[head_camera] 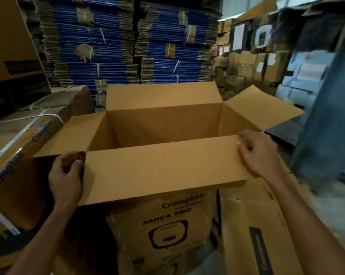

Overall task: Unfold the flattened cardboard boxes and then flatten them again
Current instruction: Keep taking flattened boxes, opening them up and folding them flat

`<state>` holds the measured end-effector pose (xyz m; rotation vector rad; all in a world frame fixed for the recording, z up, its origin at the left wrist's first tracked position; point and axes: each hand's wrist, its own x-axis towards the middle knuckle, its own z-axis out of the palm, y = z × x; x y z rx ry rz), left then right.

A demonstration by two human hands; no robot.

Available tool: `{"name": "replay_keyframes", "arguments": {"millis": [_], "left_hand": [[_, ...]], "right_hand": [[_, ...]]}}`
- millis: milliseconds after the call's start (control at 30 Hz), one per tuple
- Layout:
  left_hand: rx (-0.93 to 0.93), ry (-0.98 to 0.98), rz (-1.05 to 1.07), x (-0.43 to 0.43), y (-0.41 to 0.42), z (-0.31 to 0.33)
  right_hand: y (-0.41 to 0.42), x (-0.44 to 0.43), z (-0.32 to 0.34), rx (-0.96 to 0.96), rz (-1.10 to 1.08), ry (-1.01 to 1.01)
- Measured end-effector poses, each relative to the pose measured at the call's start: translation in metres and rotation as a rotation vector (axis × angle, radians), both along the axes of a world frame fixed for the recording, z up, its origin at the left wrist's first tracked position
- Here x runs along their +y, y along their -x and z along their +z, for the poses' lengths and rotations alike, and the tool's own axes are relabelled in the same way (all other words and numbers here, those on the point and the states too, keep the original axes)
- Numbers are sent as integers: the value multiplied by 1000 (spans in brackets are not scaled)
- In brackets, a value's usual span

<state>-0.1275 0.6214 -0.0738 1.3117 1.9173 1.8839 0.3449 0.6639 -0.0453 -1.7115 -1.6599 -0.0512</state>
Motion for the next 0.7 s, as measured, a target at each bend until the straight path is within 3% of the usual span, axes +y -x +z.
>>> {"name": "replay_keyframes", "arguments": {"millis": [100, 133, 200, 233, 267, 500, 600, 700], "left_hand": [[-317, 215, -186, 3, 8, -31], [-354, 209, -290, 2, 8, -42], [-366, 150, -475, -2, 0, -57], [-335, 153, -524, -1, -6, -63], [-317, 187, -538, 1, -14, -66], [-426, 574, -315, 16, -32, -99], [-420, 651, -325, 18, -33, -103], [-410, 621, -306, 14, -30, -103]], "right_hand": [[-39, -15, -2, 334, -74, 28], [-50, -17, -5, 533, -45, 36], [-71, -12, -22, 1129, 90, 55], [-78, -8, -38, 1342, 152, 91], [-80, -4, -56, 1429, 192, 133], [-40, 6, -117, 1028, 99, 434], [-37, 16, -126, 910, 71, 569], [-35, 26, -126, 900, 84, 520]]}}
